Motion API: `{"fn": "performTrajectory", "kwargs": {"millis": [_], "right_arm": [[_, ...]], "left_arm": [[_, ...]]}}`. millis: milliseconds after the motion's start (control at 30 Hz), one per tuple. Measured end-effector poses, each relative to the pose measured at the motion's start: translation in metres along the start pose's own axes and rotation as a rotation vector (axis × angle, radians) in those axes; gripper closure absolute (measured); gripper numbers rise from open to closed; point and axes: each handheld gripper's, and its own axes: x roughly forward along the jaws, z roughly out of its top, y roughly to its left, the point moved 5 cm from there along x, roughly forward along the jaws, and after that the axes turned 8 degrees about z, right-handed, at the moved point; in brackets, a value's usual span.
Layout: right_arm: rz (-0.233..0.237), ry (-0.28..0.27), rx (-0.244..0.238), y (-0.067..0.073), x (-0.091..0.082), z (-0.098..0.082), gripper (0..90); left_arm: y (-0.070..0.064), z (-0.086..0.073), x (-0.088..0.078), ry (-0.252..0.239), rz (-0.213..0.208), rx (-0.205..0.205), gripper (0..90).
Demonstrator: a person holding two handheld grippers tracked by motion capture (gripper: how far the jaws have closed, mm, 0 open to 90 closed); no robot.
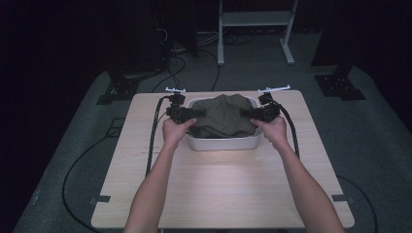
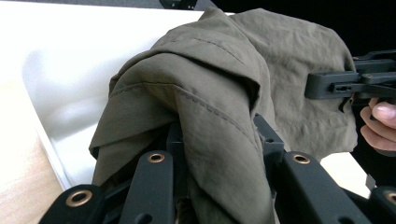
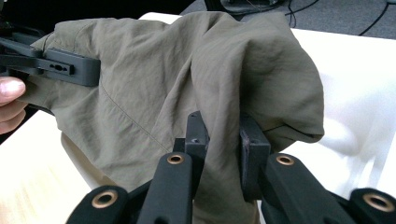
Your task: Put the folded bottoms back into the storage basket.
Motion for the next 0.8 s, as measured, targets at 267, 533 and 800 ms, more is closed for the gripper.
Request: {"fn": "performTrajectory", "kwargs": {"millis": [267, 533, 800], "right_arm": [[-0.012, 0.019, 0.016, -0.007, 0.003, -0.002, 77.2], [-0.021, 0.033, 0.026, -0.012, 0.008, -0.003, 77.2], [-0.031, 0.048, 0.040, -0.016, 0.016, -0.004, 77.1]], "left_arm": [[0.004, -0.001, 0.011, 0.028, 0.018, -0.011, 66.7], [0.009, -0.001, 0.015, 0.058, 0.033, -0.018, 66.7], [0.008, 0.001, 0.018, 0.078, 0.059, 0.003, 66.4]]}}
